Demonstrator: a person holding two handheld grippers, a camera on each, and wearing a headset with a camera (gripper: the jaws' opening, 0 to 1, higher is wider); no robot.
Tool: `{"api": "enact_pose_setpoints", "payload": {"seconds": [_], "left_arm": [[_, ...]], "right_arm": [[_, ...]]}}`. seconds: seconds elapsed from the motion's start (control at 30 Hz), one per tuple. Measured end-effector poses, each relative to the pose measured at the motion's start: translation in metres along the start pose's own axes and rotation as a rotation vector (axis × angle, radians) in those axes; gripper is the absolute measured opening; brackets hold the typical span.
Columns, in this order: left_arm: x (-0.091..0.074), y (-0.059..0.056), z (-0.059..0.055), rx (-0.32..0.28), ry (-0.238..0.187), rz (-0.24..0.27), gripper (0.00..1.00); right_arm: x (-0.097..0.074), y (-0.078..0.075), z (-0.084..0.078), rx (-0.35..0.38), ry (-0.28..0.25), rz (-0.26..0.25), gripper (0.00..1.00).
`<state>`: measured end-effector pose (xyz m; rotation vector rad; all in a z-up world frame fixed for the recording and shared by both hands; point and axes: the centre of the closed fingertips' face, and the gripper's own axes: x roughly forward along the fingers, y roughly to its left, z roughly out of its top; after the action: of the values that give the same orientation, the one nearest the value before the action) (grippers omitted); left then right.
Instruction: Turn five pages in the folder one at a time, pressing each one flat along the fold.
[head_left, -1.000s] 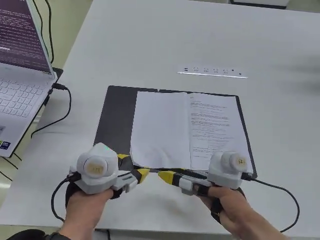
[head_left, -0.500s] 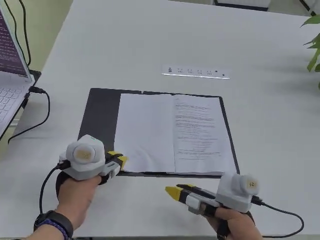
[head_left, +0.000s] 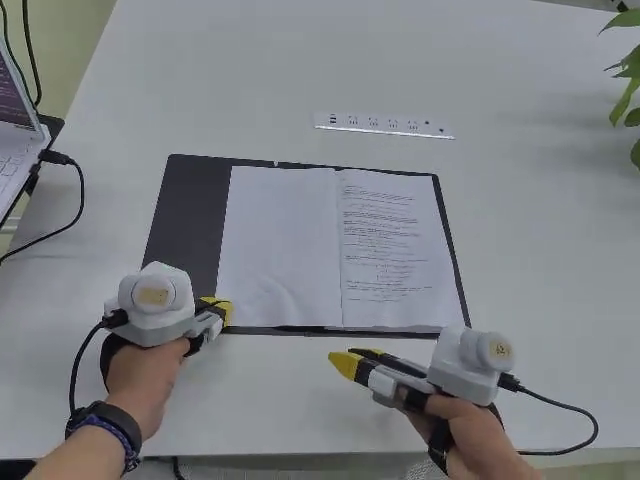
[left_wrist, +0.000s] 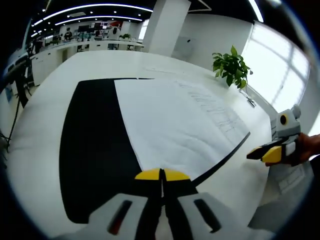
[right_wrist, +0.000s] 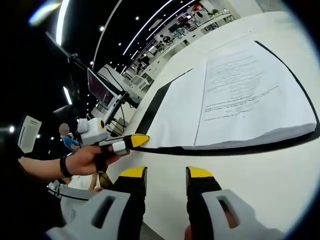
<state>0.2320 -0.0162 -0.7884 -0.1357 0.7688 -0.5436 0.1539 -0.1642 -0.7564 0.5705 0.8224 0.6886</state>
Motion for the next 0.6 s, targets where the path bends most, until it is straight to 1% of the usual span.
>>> {"api": "enact_pose_setpoints", "payload": {"seconds": [0.07,0.13,0.3,0.4,0.5,0.57,0.6], "left_arm": [[0.001,0.001,0.000,-0.004,0.003,-0.008,0.00],[0.000,-0.001,-0.001,-0.002,0.007,-0.014,0.00],[0.001,0.000,0.000,0.001,0.007,-0.013,0.00],[0.001,0.000,0.000,-0.002,0.008,-0.010,0.00],[0.000,0.000,0.000,0.001,0.014,-0.003,0.00],[0.000,0.000,0.000,0.000,0.016,-0.001,0.00],[0.000,0.000,0.000,0.000,0.017,0.000,0.00]], "right_arm": [[0.003,0.000,0.003,-0.006,0.005,0.004,0.28],[0.007,0.000,0.006,-0.015,0.006,0.006,0.27],[0.018,-0.003,0.023,-0.024,-0.005,0.011,0.26],[0.024,-0.006,0.038,-0.038,-0.015,0.011,0.25],[0.029,-0.010,0.050,-0.049,-0.023,0.006,0.23],[0.031,-0.015,0.061,-0.056,-0.036,0.003,0.21],[0.033,-0.019,0.068,-0.058,-0.050,-0.003,0.20]]}}
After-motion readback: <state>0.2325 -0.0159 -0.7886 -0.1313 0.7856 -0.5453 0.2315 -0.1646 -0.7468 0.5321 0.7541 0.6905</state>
